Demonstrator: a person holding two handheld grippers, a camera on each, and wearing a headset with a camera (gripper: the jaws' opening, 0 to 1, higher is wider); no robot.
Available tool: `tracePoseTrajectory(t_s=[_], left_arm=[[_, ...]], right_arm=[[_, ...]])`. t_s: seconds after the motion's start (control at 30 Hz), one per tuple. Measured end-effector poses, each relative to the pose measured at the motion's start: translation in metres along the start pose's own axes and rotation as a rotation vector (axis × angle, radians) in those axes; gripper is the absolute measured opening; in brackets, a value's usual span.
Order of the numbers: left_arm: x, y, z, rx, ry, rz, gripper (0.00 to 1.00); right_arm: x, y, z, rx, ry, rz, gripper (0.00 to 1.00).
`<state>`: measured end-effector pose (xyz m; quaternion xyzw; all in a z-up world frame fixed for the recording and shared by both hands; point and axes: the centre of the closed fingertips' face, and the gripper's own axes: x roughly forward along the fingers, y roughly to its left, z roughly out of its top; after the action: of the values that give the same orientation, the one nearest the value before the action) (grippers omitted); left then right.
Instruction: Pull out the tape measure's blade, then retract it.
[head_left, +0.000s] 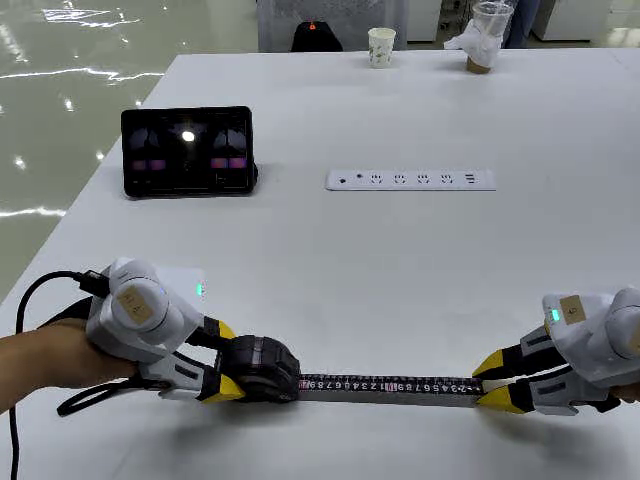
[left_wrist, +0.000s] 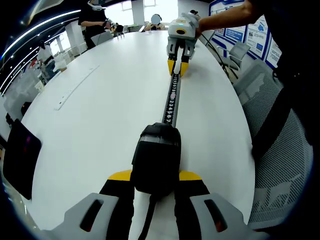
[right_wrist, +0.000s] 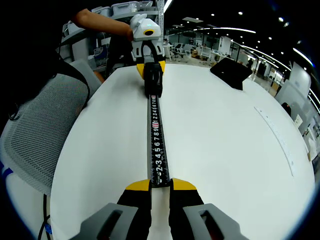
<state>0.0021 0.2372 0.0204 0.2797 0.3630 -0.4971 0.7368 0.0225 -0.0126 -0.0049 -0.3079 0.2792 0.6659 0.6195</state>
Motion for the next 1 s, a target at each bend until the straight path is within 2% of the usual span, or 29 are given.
tracePoseTrajectory(t_s=[0.27,0.4,1.0], left_arm=[[0.001,0.001,-0.002,0.003,0.002,0.002,0.24],[-0.001,-0.003,0.002,0.001,0.001,0.003,0.24],[0.001,-0.001,0.001,0.013,-0.005,0.025,0.26]], right_arm=[[-0.007,0.0,-0.008,0.011,0.013,-0.007,0.09],[-0.01,-0.002,-0.012,0.016,0.019,-0.015,0.09],[-0.008,-0.003,-0.013,0.023,0.054,-0.013,0.1]])
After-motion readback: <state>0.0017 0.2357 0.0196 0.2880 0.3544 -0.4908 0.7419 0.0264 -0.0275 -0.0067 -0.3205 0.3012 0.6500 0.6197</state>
